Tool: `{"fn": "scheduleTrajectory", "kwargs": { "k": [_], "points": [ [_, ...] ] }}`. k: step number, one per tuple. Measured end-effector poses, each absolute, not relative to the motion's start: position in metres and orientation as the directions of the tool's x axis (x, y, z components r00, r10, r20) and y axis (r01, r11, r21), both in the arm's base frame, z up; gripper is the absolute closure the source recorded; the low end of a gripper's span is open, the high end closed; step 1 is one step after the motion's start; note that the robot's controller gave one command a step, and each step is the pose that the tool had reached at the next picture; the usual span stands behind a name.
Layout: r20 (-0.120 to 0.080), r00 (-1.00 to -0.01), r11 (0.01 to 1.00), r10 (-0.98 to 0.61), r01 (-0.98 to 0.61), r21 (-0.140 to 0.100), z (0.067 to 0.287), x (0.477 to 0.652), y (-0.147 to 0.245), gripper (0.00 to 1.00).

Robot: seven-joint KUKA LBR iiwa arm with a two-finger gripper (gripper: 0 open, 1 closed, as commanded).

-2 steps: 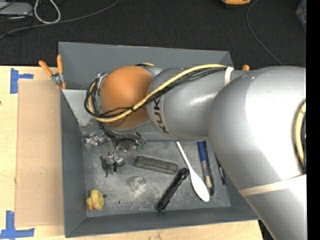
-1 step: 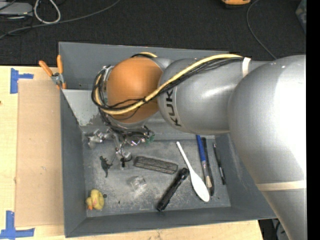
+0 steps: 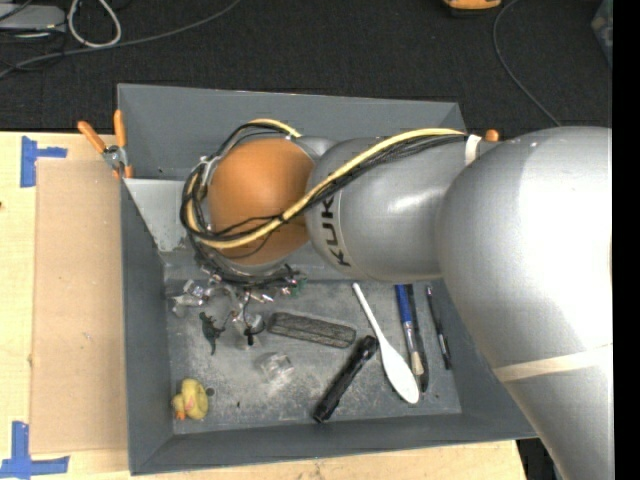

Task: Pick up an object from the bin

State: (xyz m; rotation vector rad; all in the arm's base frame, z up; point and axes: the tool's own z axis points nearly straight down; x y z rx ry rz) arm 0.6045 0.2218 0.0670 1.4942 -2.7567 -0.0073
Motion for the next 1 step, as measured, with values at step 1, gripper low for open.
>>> {"fn": "scheduleTrajectory", "kwargs": {
  "k": [1],
  "points": [
    [-0.008, -0.286, 0.286, -0.958, -0.958, -0.003, 0.0692, 0.6066, 0.2429, 1.00]
  ]
}}
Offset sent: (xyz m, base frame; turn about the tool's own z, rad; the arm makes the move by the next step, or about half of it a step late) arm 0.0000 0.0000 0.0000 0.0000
